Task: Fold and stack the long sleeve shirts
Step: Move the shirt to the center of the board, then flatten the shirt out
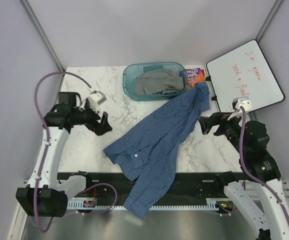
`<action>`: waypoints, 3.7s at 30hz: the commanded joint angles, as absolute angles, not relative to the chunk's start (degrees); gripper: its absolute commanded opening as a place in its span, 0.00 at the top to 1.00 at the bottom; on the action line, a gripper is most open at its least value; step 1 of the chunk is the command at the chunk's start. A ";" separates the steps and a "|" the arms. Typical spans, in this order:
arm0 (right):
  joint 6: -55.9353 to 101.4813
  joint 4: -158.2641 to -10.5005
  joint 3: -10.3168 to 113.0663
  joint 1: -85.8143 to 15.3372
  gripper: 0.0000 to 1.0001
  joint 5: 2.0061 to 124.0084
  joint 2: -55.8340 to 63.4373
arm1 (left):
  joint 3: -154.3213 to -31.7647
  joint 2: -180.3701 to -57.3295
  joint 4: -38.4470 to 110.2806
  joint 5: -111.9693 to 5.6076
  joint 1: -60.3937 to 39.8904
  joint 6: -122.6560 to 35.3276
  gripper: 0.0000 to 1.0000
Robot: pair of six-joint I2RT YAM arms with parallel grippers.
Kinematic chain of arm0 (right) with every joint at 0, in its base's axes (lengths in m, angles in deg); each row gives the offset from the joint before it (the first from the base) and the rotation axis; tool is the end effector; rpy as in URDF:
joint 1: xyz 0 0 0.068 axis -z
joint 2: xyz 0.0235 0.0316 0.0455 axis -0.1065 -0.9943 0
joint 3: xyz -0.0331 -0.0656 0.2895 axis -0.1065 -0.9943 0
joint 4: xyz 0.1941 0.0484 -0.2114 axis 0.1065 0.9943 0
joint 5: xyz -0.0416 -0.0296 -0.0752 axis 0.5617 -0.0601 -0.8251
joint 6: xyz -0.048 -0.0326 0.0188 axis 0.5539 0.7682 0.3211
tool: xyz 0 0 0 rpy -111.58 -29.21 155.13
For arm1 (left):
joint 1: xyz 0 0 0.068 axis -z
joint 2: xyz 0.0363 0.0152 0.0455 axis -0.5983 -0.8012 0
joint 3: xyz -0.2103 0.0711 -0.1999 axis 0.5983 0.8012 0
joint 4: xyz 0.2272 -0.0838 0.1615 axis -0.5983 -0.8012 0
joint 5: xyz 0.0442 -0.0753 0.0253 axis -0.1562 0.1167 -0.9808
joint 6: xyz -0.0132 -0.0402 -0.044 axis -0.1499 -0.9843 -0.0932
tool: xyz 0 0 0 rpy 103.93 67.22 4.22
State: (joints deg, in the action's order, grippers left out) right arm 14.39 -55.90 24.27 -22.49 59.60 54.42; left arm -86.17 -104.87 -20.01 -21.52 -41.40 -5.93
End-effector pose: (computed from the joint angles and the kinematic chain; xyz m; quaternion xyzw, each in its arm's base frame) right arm 0.1246 0.0402 0.3807 -0.0314 0.7709 0.2003 0.6038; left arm 0.2244 -0.0112 0.3639 0.2796 0.8458 -0.2238 0.3955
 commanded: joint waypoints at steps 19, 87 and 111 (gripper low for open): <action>65.08 -38.84 32.87 -22.64 0.05 66.44 7.63 | -65.26 -121.66 -8.56 -60.29 -9.59 3.77 0.53; 62.46 -27.50 48.68 -19.67 0.35 75.14 -5.27 | -72.91 -112.87 -18.23 -34.45 4.98 12.13 0.22; 55.26 -27.05 55.90 -0.93 0.30 77.17 -11.00 | -78.96 -129.83 4.19 -42.02 21.69 15.20 0.22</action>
State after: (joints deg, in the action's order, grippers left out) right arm 59.21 -24.03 54.52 -1.88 77.76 -8.87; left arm -76.95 -126.25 0.80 -43.16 20.20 11.47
